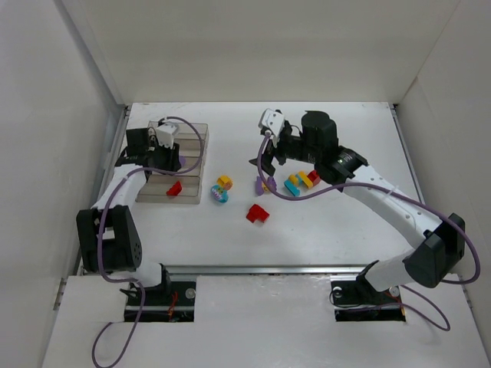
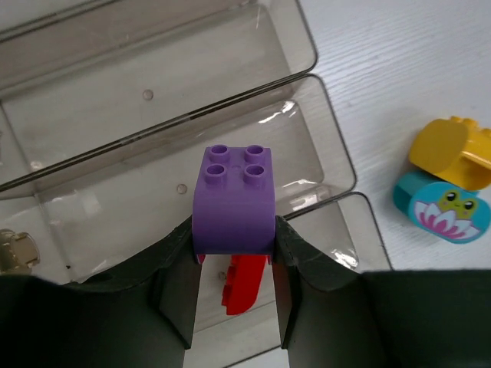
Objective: Sort the legos into containers by color
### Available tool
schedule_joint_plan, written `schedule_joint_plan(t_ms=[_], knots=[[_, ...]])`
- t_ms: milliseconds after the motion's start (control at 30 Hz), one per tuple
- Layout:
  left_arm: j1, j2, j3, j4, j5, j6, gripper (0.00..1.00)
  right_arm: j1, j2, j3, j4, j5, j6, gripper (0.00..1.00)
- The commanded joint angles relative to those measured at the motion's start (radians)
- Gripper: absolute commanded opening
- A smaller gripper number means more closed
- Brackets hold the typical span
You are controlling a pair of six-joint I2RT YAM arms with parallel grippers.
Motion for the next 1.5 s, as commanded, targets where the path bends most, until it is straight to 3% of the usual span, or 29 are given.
schedule_joint_plan(t_ms=[0,133,200,233,267,367,500,533,567,800,1000,1200,1367,1467], knots=[[0.017,0.064,0.042,0.026,-0.033,0.024,0.00,0.007,-0.009,0.006,0.059,0.010,0.008,1.00],[0.027,0.111,0.060,0.046,-0.033,0.033,0.01,0.007,-0.009,0.006,0.068,0.010,0.008,1.00],[0.027,0.122,0.070,0.046,-0.048,0.033,0.12,0.007,-0.009,0.006,0.068,0.000,0.008,1.00],[0.027,0.122,0.080,0.046,-0.048,0.033,0.19,0.007,-0.009,0.006,0.068,0.000,0.008,1.00],[0.027,0.122,0.080,0.046,-0.048,0.043,0.31,0.007,-0.009,0.006,0.068,0.000,0.008,1.00],[0.027,0.112,0.080,0.036,-0.039,0.044,0.46,0.007,-0.009,0.006,0.068,0.000,0.017,1.00],[0.027,0.081,0.080,0.027,-0.030,0.044,0.75,0.007,-0.009,0.006,0.077,0.000,0.037,1.00],[0.027,0.064,0.080,0.027,-0.030,0.044,0.94,0.007,0.000,0.006,0.086,0.000,0.048,1.00],[0.027,0.064,0.080,0.017,-0.019,0.054,1.00,0.007,0.000,0.006,0.086,0.000,0.048,1.00],[0.018,-0.028,0.120,-0.033,0.120,0.149,0.90,0.007,0.000,0.024,0.097,0.088,0.143,1.00],[-0.179,-0.057,0.211,-0.271,0.225,0.344,0.90,0.007,-0.009,0.035,0.119,0.442,0.409,1.00],[-0.374,-0.016,0.133,-0.280,0.045,0.295,0.94,-0.002,-0.055,-0.023,0.119,0.508,0.444,1.00],[-0.450,0.053,0.088,-0.157,-0.114,0.234,0.95,-0.002,-0.088,-0.060,0.119,0.474,0.444,1.00],[-0.474,0.105,0.128,-0.137,-0.114,0.208,0.95,-0.002,-0.099,-0.071,0.119,0.465,0.444,1.00]])
